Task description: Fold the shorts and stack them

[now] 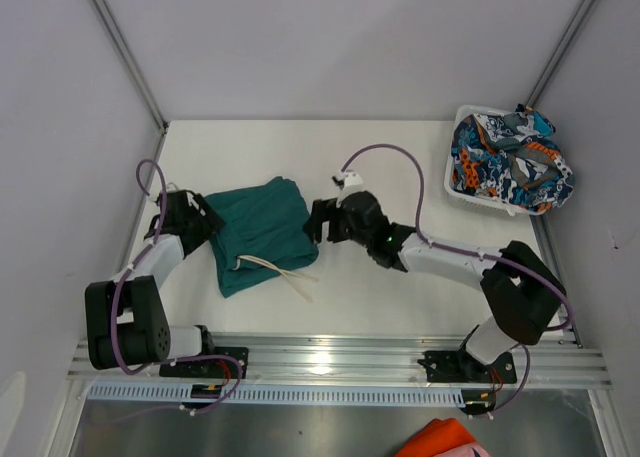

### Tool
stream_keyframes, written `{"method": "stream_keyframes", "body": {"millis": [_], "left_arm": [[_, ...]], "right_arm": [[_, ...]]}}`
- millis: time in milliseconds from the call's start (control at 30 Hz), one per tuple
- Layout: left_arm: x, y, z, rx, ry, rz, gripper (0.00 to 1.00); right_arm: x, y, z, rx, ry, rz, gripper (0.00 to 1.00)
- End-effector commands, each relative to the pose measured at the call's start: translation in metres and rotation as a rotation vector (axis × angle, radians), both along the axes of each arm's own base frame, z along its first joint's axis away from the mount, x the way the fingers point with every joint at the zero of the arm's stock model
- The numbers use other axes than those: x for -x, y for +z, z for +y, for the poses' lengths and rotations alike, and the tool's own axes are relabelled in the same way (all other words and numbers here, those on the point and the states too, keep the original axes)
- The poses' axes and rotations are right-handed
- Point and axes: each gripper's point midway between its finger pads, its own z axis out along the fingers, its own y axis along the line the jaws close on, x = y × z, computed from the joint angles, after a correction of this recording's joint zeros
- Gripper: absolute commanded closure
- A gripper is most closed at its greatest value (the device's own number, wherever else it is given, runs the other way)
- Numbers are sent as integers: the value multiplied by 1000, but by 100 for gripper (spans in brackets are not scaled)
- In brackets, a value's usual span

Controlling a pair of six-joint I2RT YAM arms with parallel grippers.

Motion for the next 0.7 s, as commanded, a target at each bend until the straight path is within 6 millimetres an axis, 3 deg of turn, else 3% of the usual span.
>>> {"method": "stream_keyframes", "body": {"millis": [0, 33, 67, 133, 167, 233, 367, 533, 567, 633, 667], "left_arm": [[-18, 20, 7, -16, 10, -76, 20], [-19, 19, 8, -16, 12, -72, 21], [-20, 17, 9, -16, 11, -69, 24], [-22, 14, 9, -11, 5, -69, 26], [-23, 11, 9, -12, 2, -66, 28], [-26, 10, 9, -10, -5, -71, 31], [-29, 0, 7, 2, -25, -54, 39], [-35, -2, 6, -3, -46, -61, 51], [-37, -2, 6, -5, -49, -65, 58], [-39, -2, 6, -3, -55, -66, 63], [-41, -2, 5, -1, -65, -68, 72]], "right_arm": [[-15, 8, 2, -142, 96, 193, 12], [-34, 15, -4, -168, 83, 198, 13], [-41, 1, -3, -180, 77, 250, 14], [-53, -1, -2, -229, 110, 298, 14], [-58, -15, 2, -244, 112, 333, 14], [-62, -19, 9, -272, 144, 362, 14], [-78, -53, 26, -318, 184, 444, 14], [-81, -75, 41, -338, 216, 494, 16], [-81, -78, 42, -337, 214, 497, 16], [-81, -83, 44, -345, 214, 506, 16], [-79, -84, 45, -348, 223, 514, 18]]}}
